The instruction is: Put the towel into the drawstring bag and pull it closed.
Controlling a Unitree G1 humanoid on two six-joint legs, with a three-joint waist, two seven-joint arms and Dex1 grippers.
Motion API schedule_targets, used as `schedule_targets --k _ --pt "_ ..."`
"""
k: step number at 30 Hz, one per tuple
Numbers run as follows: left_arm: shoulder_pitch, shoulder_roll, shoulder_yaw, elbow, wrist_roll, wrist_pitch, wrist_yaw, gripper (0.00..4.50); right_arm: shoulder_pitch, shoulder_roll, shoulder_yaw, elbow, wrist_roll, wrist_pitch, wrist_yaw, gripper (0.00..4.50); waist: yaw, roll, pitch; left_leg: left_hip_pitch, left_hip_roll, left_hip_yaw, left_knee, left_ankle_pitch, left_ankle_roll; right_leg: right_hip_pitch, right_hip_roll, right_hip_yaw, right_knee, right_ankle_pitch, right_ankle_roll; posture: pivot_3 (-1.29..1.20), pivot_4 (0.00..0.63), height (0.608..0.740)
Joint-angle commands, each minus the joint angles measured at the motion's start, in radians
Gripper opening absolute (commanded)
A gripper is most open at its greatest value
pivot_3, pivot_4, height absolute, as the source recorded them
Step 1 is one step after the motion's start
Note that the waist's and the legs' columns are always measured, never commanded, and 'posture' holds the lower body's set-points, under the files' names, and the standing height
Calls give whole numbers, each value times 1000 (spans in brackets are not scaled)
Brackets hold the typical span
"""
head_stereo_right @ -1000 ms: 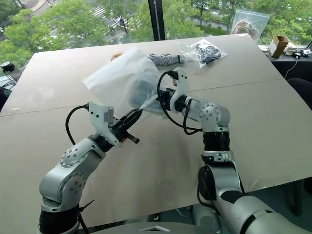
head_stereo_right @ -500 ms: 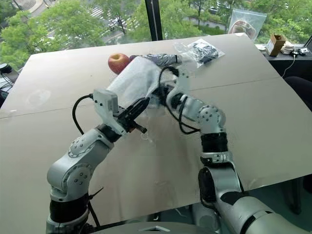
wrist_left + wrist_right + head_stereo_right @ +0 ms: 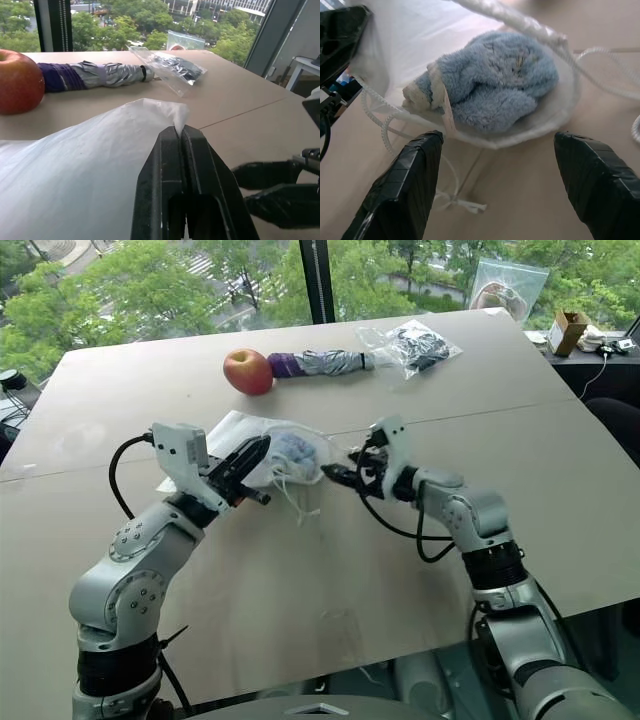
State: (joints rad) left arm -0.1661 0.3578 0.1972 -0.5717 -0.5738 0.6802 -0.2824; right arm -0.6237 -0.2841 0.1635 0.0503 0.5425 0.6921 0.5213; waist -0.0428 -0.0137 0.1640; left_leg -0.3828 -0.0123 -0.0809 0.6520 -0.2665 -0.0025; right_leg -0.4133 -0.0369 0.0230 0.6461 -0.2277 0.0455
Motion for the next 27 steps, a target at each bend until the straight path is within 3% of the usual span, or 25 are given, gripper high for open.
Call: schedule_targets --k 1,8,12,15,21,22,27 --pt "6 16 22 -21 -19 -25 -23 0 -52 -27 116 159 -279 -293 -16 3778 1 0 0 0 0 1 0 0 0 0 0 1 0 0 0 0 150 740" --pt "7 21 13 -2 -6 -40 -32 0 -192 99 141 498 -459 -492 -61 3778 1 0 0 1 0 3 0 3 -5 0 0 3 0 0 0 0 150 740" --pt "11 28 10 1 6 -47 -34 0 -281 165 59 684 -439 -429 -89 3778 6 0 0 0 0 2 0 3 -5 -1 -1 3 0 0 0 0 150 740" --pt "19 30 13 -3 12 -52 -30 0 -279 151 71 706 -479 -398 -58 3078 11 0 0 0 -1 -1 0 3 -5 0 -2 2 -1 0 0 0 150 740" --pt "29 30 15 -9 11 -57 -26 0 -213 122 45 616 -483 -298 -36 341 14 0 0 0 -2 -3 0 3 -5 0 -3 2 -1 0 0 0 150 740" --pt "29 29 14 -8 12 -59 -26 0 -196 114 38 587 -483 -282 -41 84 17 0 0 0 -2 -4 0 2 -4 0 -3 2 0 0 0 0 150 740" --pt "25 29 19 13 16 -65 -25 0 -143 79 4 422 -487 -209 -72 84 31 0 0 0 -2 -4 0 1 -2 0 -3 0 1 0 0 0 150 740"
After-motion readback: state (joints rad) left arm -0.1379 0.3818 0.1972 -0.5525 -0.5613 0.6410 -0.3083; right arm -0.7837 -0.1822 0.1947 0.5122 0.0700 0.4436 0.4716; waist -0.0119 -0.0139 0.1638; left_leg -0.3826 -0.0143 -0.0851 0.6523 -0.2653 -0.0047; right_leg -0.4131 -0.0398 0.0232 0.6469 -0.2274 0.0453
